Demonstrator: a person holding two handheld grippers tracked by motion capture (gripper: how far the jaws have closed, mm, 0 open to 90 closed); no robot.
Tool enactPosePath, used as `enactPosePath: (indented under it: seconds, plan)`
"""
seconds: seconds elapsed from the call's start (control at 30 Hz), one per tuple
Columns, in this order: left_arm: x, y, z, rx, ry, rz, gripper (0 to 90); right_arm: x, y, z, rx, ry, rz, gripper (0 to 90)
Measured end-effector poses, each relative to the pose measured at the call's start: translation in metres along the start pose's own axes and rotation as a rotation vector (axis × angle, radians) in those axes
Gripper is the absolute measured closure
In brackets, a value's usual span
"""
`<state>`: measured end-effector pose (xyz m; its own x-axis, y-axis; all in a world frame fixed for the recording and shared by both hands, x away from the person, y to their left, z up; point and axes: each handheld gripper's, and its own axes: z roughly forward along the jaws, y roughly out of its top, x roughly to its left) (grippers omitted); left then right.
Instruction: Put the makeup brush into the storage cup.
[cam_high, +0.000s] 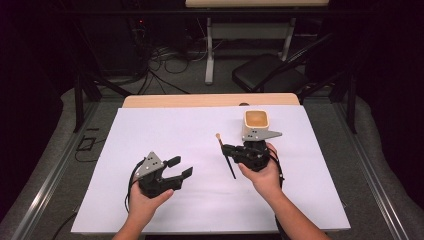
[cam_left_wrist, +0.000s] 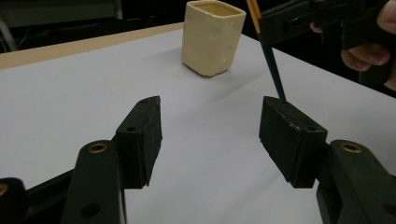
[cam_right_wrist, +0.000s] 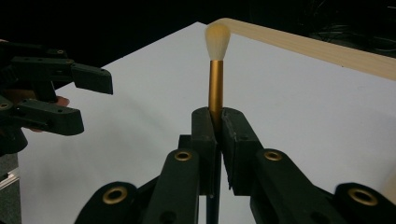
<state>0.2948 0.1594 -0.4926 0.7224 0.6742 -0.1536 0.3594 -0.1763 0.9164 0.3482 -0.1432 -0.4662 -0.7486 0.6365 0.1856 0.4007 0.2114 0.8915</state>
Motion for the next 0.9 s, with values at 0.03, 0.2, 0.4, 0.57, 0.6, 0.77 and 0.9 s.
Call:
enactPosePath:
  seconds: [0.03,0.2,0.4,0.57,0.6,0.77,0.9]
  plan:
    - [-0.001,0.001,0.001,-0.003,-0.005,-0.009,39.9,0.000,0.000,0.000,0.000,0.000,0.000,83.9]
    - [-0.004,0.003,0.007,-0.010,-0.033,-0.030,41.7,0.002,-0.002,0.003,-0.014,0.007,0.002,83.9]
    - [-0.005,0.005,0.012,-0.008,-0.054,-0.052,42.8,0.005,-0.003,0.005,-0.023,0.017,0.011,83.9]
    - [-0.007,0.006,0.016,-0.009,-0.065,-0.065,43.4,0.007,-0.002,0.005,-0.037,0.023,0.016,83.9]
    - [-0.007,0.007,0.016,-0.005,-0.068,-0.063,43.5,0.007,-0.002,0.005,-0.039,0.024,0.021,83.9]
    - [-0.009,0.008,0.021,-0.011,-0.076,-0.078,43.9,0.008,-0.001,0.005,-0.050,0.026,0.023,83.9]
    - [-0.011,0.009,0.024,-0.007,-0.086,-0.083,44.4,0.008,-0.001,0.004,-0.056,0.026,0.026,83.9]
